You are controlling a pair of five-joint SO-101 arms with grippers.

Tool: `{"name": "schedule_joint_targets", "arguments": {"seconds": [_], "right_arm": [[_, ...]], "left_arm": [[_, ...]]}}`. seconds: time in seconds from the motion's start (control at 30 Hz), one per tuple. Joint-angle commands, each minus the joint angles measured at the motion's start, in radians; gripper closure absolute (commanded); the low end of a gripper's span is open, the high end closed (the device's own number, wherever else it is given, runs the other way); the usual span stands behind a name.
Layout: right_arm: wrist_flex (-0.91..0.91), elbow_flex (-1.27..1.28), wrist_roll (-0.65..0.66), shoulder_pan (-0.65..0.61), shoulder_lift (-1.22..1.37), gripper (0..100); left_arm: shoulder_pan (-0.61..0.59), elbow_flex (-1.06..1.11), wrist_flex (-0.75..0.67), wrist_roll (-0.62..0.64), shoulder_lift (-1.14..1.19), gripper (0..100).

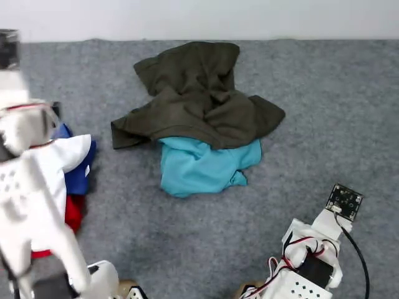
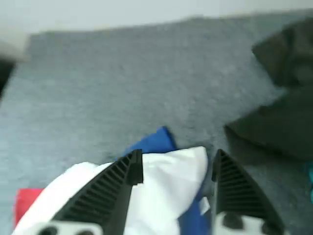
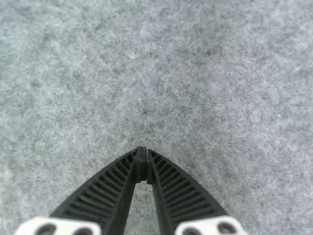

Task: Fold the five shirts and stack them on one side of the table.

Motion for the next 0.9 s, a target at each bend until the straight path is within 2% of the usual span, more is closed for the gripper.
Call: {"name": "schedule_joint_targets", "arguments": {"seconds": [0.0, 0.3, 0.47, 0.87], "right_arm": [[0.004, 0.014, -0.006, 0.016, -0.002, 98.7], [0.004, 0.014, -0.006, 0.016, -0.002, 98.7], [0.004, 0.014, -0.006, 0.016, -0.002, 98.7], [0.004, 0.014, -0.006, 0.016, -0.002, 98.7]], "left_arm": [[0.081, -0.088, 0.003, 0.002, 0.161, 76], [0.241, -0.366, 0.021, 0.0, 0.565, 76], [0.298, -0.544, 0.098, 0.002, 0.792, 76], [0.315, -1.024, 0.258, 0.006, 1.372, 77]]}}
